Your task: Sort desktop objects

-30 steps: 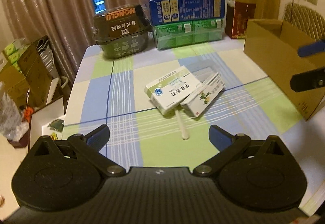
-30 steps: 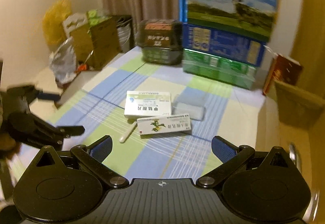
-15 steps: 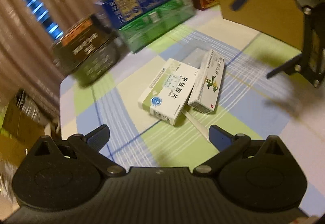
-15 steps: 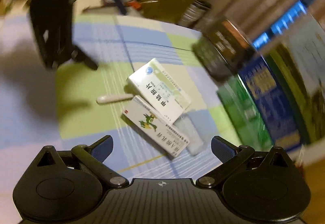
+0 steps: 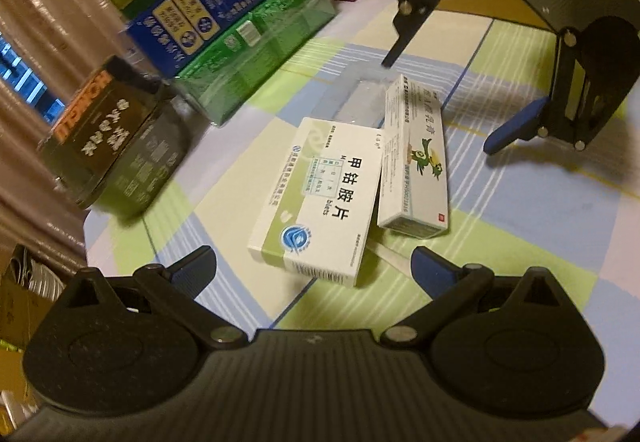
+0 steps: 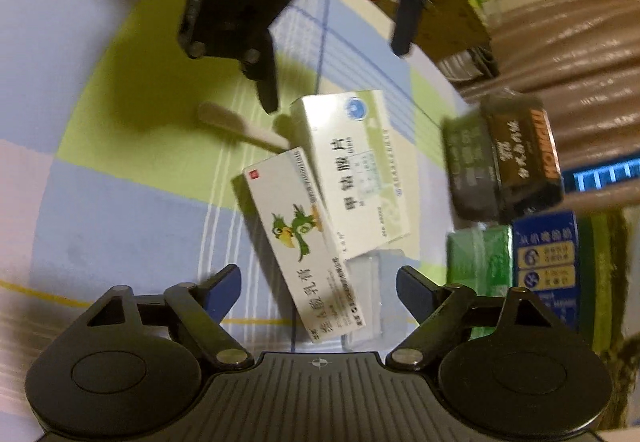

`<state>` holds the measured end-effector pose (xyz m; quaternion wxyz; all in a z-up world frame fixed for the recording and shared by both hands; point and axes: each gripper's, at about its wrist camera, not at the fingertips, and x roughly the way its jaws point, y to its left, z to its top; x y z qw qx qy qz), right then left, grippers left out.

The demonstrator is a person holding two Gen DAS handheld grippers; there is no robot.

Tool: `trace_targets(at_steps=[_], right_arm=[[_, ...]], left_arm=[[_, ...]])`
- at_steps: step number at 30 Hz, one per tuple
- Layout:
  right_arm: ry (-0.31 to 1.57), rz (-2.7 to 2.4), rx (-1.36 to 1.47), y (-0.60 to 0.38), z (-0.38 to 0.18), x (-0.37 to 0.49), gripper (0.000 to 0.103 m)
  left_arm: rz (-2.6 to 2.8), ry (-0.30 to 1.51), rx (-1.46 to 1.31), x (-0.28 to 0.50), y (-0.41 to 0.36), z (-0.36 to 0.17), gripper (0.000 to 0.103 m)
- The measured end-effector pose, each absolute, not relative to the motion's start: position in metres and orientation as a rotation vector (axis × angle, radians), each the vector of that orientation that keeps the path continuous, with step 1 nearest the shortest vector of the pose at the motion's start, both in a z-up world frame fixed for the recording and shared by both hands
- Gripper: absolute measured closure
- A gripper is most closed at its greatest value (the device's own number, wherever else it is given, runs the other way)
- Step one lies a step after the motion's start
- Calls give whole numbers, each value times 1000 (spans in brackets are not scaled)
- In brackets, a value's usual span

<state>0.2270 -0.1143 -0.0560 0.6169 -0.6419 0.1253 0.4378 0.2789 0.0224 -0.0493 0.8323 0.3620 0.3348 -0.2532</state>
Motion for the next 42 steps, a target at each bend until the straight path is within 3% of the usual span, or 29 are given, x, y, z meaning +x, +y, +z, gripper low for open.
trace_targets(at_steps=[15, 19, 27, 31, 42], right_arm=[[303, 1022, -1531, -91, -72, 252, 44], [314, 1027, -1530, -91, -73, 251, 60], [380, 1009, -1509, -97, -70, 240, 65], [551, 969, -1364, -102, -57, 240, 66], [1146, 665, -573, -149, -11, 248, 68]], left_arm=[[-602, 751, 766, 316, 15, -60, 11], [-601, 754, 788, 317, 12, -64, 18], [-581, 776, 747, 313, 11, -64, 34], [-559, 810, 702, 301, 9, -61, 35], [-487, 881, 554, 228, -9, -48, 36]])
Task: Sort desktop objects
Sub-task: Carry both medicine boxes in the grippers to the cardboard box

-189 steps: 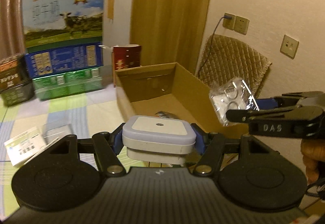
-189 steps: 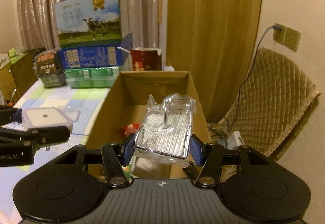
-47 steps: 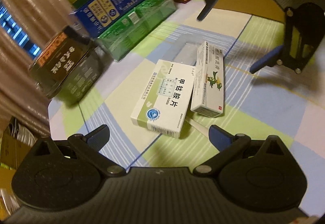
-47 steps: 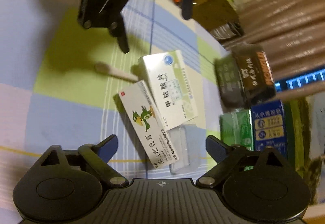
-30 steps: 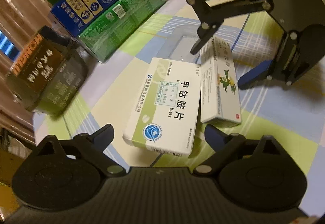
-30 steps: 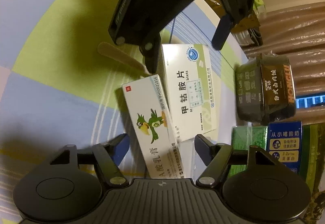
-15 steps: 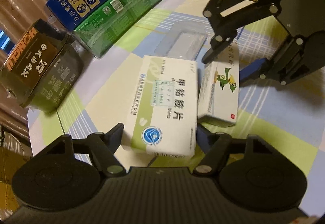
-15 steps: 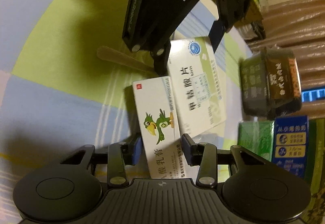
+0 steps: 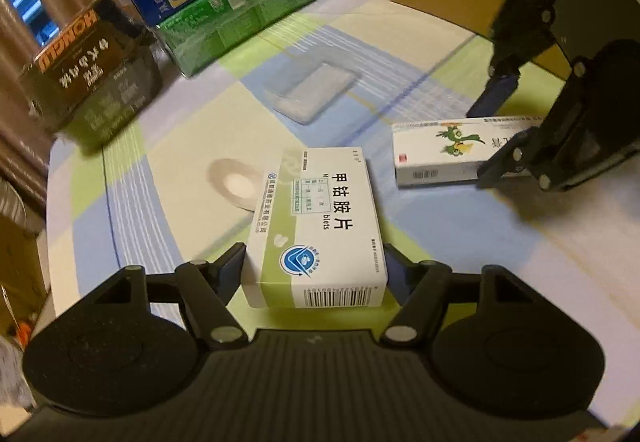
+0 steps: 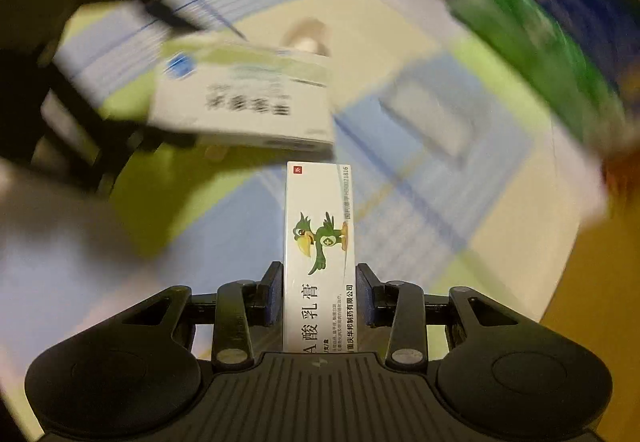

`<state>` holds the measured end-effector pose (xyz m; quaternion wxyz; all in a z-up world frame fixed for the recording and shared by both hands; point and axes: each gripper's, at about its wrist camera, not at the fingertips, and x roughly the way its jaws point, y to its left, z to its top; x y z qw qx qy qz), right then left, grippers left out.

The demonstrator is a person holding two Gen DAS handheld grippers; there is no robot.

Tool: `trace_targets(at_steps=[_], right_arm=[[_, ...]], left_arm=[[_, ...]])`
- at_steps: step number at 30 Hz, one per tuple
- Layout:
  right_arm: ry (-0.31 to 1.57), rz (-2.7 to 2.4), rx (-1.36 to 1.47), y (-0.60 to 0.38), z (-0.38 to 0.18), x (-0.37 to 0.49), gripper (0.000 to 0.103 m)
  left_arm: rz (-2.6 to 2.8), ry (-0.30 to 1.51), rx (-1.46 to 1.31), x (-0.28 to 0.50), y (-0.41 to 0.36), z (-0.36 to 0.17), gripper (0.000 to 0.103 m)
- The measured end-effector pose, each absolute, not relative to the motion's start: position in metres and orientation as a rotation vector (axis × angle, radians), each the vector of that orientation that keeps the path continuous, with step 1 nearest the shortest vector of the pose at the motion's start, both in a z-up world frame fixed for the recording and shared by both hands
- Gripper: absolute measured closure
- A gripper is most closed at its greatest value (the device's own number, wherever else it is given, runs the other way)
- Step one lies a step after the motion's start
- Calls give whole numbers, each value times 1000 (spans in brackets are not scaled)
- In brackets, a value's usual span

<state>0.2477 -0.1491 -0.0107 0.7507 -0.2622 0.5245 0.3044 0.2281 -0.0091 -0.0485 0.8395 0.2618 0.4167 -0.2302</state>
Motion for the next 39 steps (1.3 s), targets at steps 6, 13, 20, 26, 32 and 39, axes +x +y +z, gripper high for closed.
trace_targets(at_steps=[6, 13, 20, 26, 32, 39], right_arm=[[1292, 542, -321, -183, -8, 226, 67], [1295, 500, -184, -211, -4, 194, 67], [1173, 474, -106, -226, -8, 169, 59], [1100, 444, -64, -235, -16, 159, 54], [1028, 435, -48, -238, -21, 149, 54], [985, 432, -61, -238, -28, 145, 54]], left_arm=[[-464, 919, 502, 181, -29, -42, 36], [-458, 935, 376, 140, -37, -45, 35], [-450, 924, 354, 127, -41, -54, 34], [-430, 896, 306, 136, -41, -56, 31], [-409, 897, 270, 149, -41, -65, 31], [-411, 903, 273, 158, -46, -74, 31]])
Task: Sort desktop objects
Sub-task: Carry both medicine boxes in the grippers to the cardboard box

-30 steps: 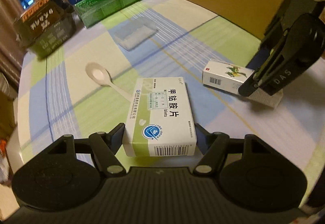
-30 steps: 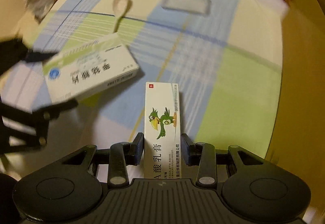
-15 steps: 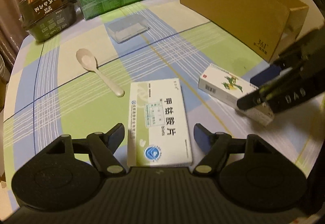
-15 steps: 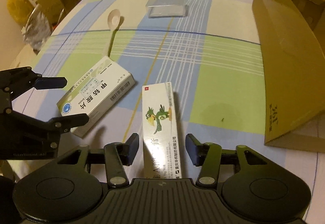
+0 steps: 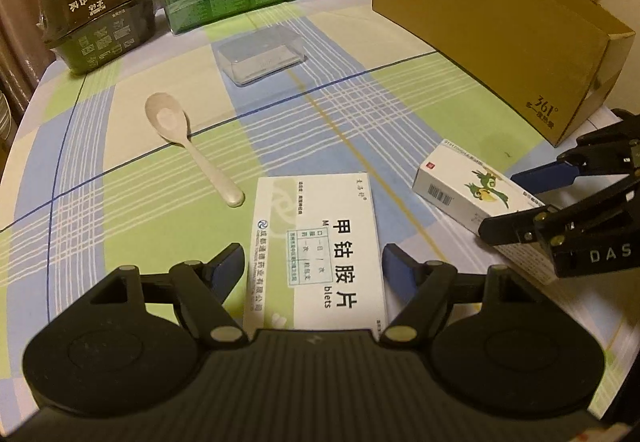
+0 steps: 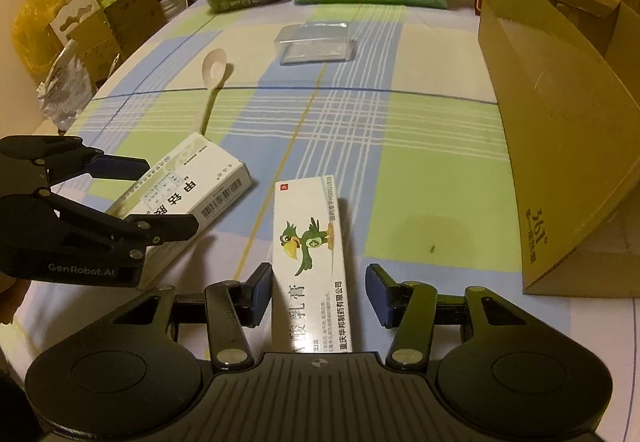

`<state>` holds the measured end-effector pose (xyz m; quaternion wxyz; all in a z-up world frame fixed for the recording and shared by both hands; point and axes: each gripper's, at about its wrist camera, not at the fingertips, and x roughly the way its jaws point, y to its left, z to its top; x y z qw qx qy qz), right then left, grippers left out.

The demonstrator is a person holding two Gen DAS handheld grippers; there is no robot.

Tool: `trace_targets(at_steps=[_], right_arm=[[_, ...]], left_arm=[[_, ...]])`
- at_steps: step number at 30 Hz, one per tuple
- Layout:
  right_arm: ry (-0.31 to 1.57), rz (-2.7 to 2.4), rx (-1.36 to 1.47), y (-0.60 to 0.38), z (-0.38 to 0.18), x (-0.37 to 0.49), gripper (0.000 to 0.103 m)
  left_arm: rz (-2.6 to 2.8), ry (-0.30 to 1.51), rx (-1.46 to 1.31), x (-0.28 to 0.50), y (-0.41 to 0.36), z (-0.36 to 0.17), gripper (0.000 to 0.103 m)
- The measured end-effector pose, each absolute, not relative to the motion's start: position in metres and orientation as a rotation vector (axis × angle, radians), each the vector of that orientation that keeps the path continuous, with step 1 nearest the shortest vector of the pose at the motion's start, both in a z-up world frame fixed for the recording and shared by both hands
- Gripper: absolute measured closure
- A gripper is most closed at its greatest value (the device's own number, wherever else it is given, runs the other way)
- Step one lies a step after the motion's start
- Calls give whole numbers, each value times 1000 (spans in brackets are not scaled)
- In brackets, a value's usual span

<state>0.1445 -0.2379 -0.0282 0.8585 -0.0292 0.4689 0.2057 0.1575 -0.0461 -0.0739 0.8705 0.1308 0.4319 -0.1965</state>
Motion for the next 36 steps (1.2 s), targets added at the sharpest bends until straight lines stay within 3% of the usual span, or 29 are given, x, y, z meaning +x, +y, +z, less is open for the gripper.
trace_targets(at_steps=[9, 12, 21, 36], right_arm=[[962, 429, -82, -240, -30, 144, 55], [954, 425, -101, -238, -31, 142, 67], [928, 410, -92, -243, -21, 138, 68], [782, 365, -34, -275, 53, 109, 68]], left_arm=[[-392, 915, 265, 160, -50, -81, 35], [-389, 914, 263, 158, -50, -81, 36], [-328, 903, 195, 151, -52, -68, 36], [-226, 865, 68, 115, -71, -11, 36]])
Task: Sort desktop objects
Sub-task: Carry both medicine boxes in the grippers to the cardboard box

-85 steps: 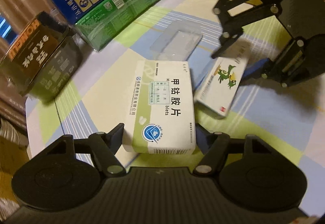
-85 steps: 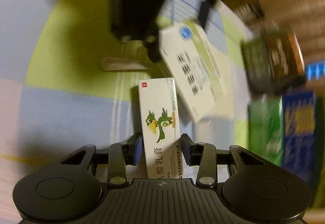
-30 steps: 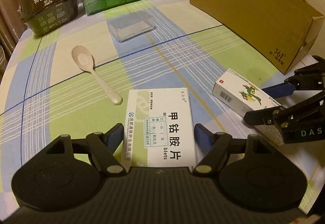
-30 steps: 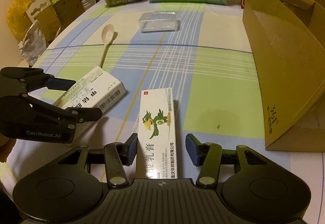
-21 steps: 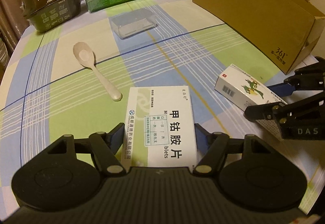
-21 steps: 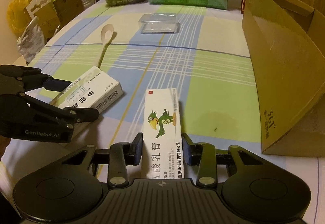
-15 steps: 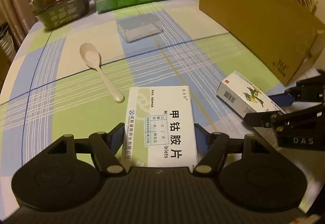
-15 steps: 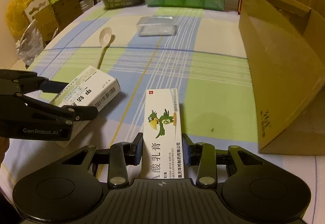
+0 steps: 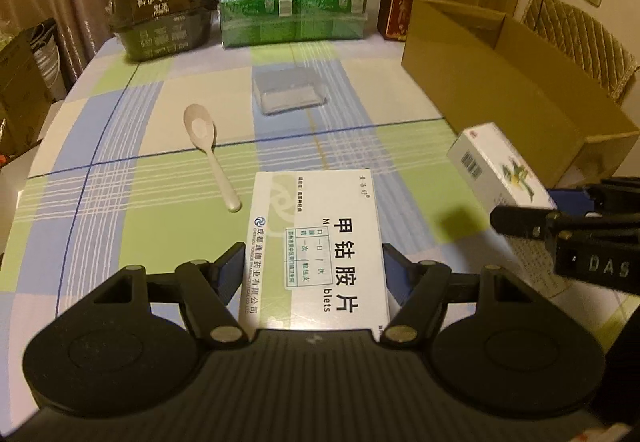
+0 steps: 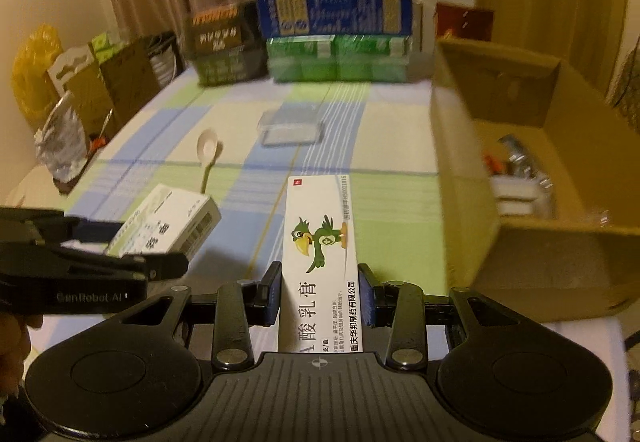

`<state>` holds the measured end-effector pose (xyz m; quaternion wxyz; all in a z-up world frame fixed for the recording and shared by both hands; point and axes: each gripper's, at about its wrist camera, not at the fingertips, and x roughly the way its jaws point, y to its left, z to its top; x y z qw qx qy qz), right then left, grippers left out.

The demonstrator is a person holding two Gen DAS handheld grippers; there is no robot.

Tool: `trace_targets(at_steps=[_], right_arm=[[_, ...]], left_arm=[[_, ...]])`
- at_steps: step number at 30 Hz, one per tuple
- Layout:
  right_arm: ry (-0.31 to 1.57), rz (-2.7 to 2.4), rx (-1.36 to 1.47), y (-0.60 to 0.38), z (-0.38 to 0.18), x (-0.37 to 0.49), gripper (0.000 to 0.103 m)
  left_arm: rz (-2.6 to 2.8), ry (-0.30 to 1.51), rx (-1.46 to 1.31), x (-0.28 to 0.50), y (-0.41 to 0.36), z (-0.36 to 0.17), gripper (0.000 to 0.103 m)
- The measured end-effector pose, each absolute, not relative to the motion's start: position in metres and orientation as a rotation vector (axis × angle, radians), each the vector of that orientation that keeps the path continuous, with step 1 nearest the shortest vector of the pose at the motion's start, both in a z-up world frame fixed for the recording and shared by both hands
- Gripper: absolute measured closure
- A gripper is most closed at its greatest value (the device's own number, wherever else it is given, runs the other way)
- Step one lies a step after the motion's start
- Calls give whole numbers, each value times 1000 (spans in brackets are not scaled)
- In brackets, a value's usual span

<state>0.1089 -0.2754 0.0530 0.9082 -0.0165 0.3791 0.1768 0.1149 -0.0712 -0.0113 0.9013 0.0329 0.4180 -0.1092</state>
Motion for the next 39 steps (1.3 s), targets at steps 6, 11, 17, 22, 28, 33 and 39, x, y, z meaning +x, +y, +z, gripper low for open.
trace_targets(at_steps=[6, 11, 17, 22, 28, 33, 39], right_arm=[[713, 344, -25, -298, 84, 95, 68], [674, 310, 3, -324, 107, 86, 68], [632, 258, 23, -359, 130, 77, 68], [618, 191, 40, -392, 140, 80, 68], [614, 139, 55, -428, 145, 93, 68], [613, 124, 72, -447, 147, 105, 68], [616, 118, 76, -462, 145, 118, 68]], left_arm=[[-227, 824, 11, 97, -89, 14, 36], [-248, 805, -16, 86, -108, 31, 36], [-309, 778, -8, 77, -144, 51, 36], [-369, 756, -5, 79, -175, 65, 36], [-424, 741, 8, 92, -213, 77, 36], [-451, 725, 15, 104, -239, 85, 36], [-474, 731, 43, 118, -264, 84, 36]])
